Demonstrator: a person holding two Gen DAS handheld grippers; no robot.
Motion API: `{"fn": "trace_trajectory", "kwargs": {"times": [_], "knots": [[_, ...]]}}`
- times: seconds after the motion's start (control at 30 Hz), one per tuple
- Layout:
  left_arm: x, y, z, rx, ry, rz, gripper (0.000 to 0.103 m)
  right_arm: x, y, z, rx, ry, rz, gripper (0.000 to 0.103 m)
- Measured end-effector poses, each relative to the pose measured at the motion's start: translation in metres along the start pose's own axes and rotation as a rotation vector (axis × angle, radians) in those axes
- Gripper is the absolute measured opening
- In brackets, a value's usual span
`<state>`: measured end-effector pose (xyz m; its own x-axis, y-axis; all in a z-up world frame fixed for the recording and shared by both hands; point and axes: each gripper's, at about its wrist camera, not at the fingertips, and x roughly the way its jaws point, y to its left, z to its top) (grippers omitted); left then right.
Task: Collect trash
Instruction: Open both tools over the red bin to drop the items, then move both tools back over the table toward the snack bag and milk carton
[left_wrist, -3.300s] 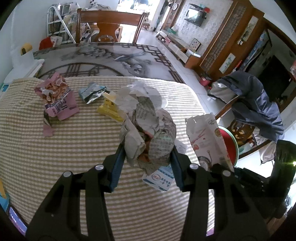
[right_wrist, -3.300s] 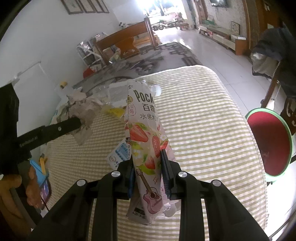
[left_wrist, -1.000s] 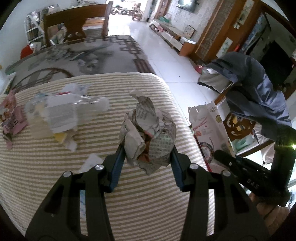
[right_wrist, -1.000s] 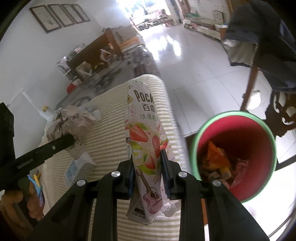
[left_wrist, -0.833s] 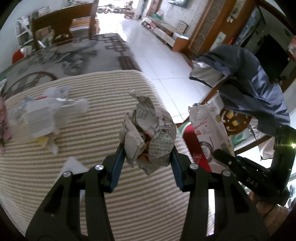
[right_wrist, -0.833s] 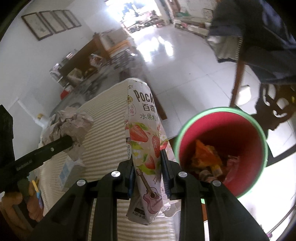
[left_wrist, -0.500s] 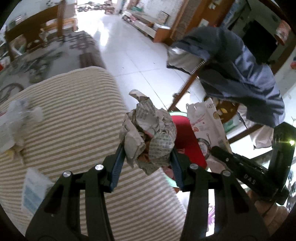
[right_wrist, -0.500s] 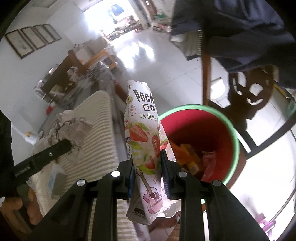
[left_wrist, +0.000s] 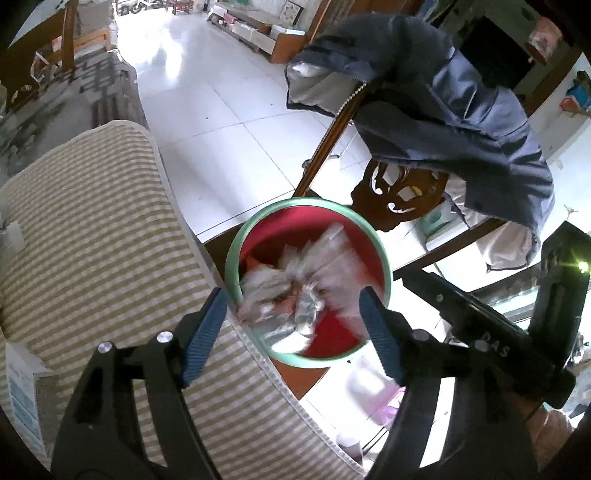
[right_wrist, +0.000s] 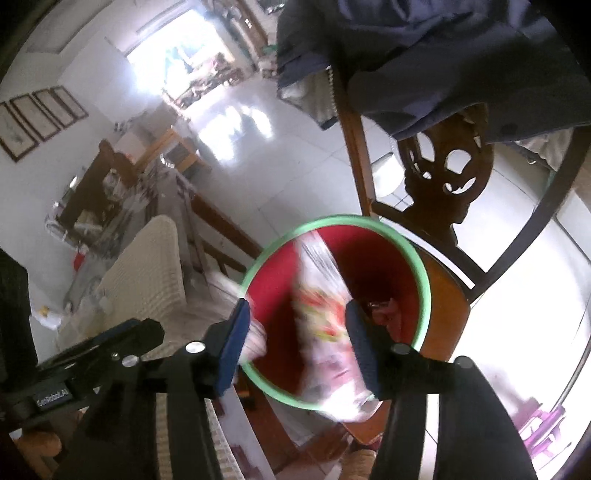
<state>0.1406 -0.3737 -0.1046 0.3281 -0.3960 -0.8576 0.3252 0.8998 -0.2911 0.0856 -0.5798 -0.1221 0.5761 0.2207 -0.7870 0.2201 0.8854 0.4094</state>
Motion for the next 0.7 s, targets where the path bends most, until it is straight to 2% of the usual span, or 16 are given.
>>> {"fn": "trace_trajectory", "kwargs": {"times": [0.37,0.7], "knots": [[-0.029,0.024,-0.009,-0.021,-0.05,0.044,0.071,0.006,0.022,-0.003,-0.029,0.019,0.025,0.058],[-0.066,0.08,-0.034,-0.109,-0.103,0.095,0.071,0.018,0.076,-0.019,-0.1,0.055,0.048,0.061]]}}
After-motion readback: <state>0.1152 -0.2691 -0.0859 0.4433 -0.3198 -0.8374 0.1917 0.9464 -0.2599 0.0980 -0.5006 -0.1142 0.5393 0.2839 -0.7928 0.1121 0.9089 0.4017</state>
